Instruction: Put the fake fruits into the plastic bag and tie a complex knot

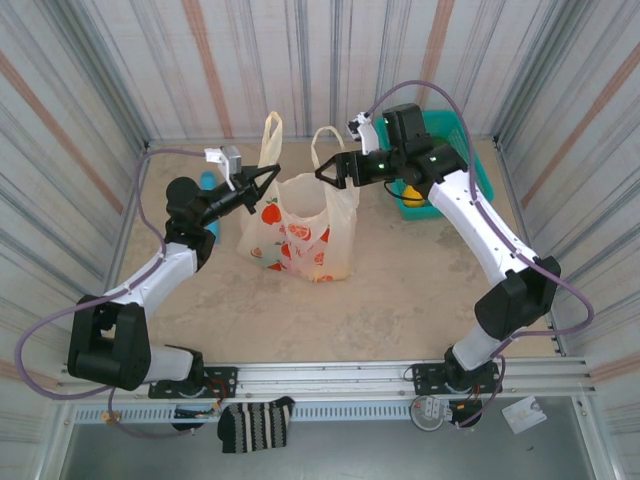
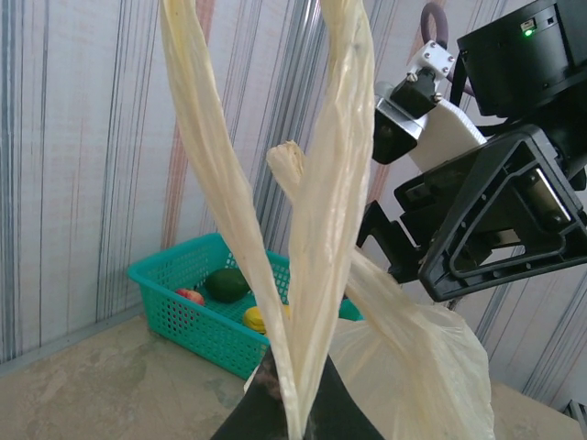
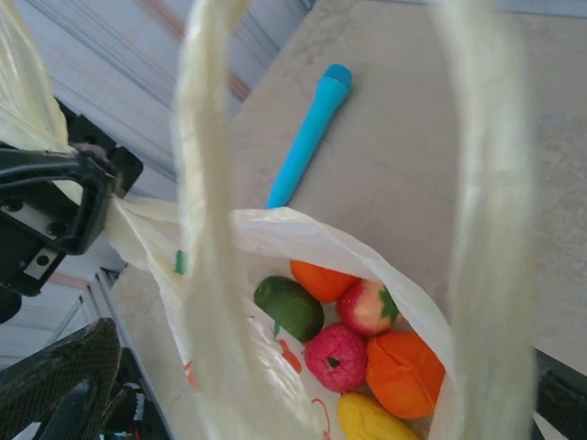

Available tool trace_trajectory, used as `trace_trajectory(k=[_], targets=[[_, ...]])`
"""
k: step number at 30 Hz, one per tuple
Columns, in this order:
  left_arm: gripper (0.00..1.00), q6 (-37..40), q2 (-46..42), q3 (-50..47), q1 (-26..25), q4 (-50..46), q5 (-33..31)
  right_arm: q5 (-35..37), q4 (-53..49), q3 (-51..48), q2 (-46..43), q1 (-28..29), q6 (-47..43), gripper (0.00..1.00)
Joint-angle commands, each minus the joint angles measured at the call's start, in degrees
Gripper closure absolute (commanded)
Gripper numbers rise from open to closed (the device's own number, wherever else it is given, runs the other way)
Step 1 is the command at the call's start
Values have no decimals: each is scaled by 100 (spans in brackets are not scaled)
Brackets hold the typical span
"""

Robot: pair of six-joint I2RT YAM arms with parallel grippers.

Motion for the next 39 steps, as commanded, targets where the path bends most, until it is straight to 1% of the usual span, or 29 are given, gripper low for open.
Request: trace_trajectory(k=[1, 2, 3, 7, 10, 16, 17, 18, 19, 21, 22, 25, 26, 28, 30, 31, 33, 35, 36, 39], targets=[[100, 112, -75, 1, -26, 93, 44, 175, 11, 62, -64, -1, -113, 1], [100, 111, -73, 2, -25, 92, 44, 298, -38, 91, -64, 42, -182, 1], [100, 111, -75, 2, -25, 93, 35, 572, -173, 183, -41, 129, -312, 1], [100, 106, -74, 2, -26, 93, 26, 1938, -823, 653, 219, 572, -732, 1], [100, 105, -84, -6, -26, 84, 11, 2592, -877, 688, 253, 822, -852, 1], [100, 111, -110, -7, -26, 75, 7, 2880, -944, 845, 383, 1018, -849, 0], [100, 110, -110, -10, -26, 75, 8, 2931, -932, 845, 401, 1030, -873, 2], [100, 110, -109, -7, -28, 75, 9, 2944, -908, 840, 409, 1025, -891, 9], [100, 110, -112, -14, -31, 75, 5, 2927, -868, 818, 401, 1017, -910, 18], [100, 110, -125, -23, -34, 75, 17, 2726, -692, 723, 319, 1020, -948, 48], [100, 110, -133, -23, -42, 75, 26, 2609, -586, 666, 254, 1017, -962, 58], [100, 90, -145, 21, -49, 29, 108, 2261, -323, 559, 62, 1035, -1122, 93], [100, 95, -158, 58, -61, -59, 122, 2222, -144, 461, -56, 1034, -1228, 100], [100, 83, -184, 171, -80, -327, 172, 2131, 428, 24, -370, 1048, -1586, 100], [100, 33, -198, 365, -104, -781, 193, 1776, 1186, -642, -787, 1054, -2402, 100], [100, 31, -198, 487, -119, -1042, 204, 1578, 1379, -848, -930, 1068, -2825, 100], [100, 115, -176, 785, -203, -1692, 348, 1272, 1386, -993, -1091, 1081, -3631, 100], [100, 210, -163, 976, -300, -2127, 387, 1266, 1269, -983, -1144, 1069, -4118, 100], [100, 197, -148, 1015, -338, -2217, 394, 1252, 1314, -1071, -1188, 1069, -4320, 100], [100, 145, -87, 1087, -409, -2281, 543, 1251, 1931, -1596, -1451, 1060, -4741, 100]])
